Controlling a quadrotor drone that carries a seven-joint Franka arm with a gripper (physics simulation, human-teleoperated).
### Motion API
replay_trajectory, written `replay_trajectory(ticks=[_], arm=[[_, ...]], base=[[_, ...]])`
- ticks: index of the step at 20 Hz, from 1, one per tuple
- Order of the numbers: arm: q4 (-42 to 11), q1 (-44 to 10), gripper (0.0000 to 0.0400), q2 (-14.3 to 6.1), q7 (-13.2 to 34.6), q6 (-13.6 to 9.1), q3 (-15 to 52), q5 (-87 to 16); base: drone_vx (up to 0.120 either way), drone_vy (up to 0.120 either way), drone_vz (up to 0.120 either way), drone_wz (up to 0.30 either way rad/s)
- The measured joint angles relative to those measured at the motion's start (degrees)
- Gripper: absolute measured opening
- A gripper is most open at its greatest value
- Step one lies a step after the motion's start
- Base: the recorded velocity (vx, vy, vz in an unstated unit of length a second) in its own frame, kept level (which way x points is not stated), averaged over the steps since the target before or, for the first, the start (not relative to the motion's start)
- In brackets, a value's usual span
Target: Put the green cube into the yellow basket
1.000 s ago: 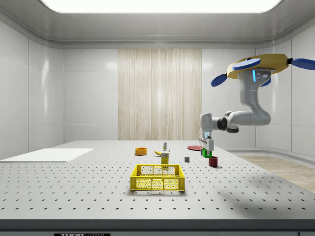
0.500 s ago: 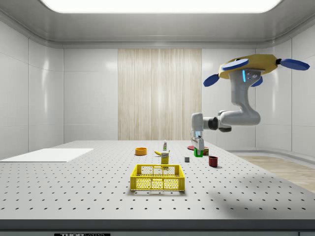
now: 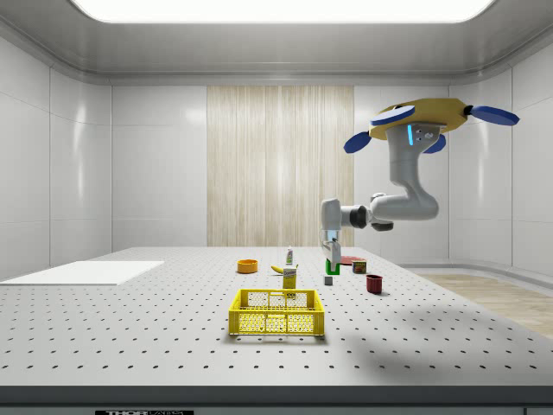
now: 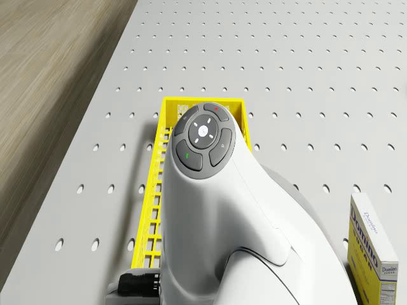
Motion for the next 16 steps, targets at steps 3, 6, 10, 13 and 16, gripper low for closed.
replay_trajectory(ticks=[3,6,10,13,16], arm=[[0.01,-0.04,0.0250,-0.25,0.03,0.24,0.03,0.10],[0.02,-0.08,0.0250,-0.49,0.06,0.46,0.07,0.20],[0.02,-0.13,0.0250,-0.79,0.10,0.74,0.11,0.31],[0.03,-0.16,0.0250,-1.00,0.12,0.93,0.14,0.40],[0.04,-0.19,0.0250,-1.19,0.15,1.12,0.16,0.47]], base=[[0.120,0.000,0.000,0.000],[0.120,0.000,0.000,0.000],[0.120,0.000,0.000,0.000],[0.120,0.000,0.000,0.000],[0.120,0.000,0.000,0.000]])
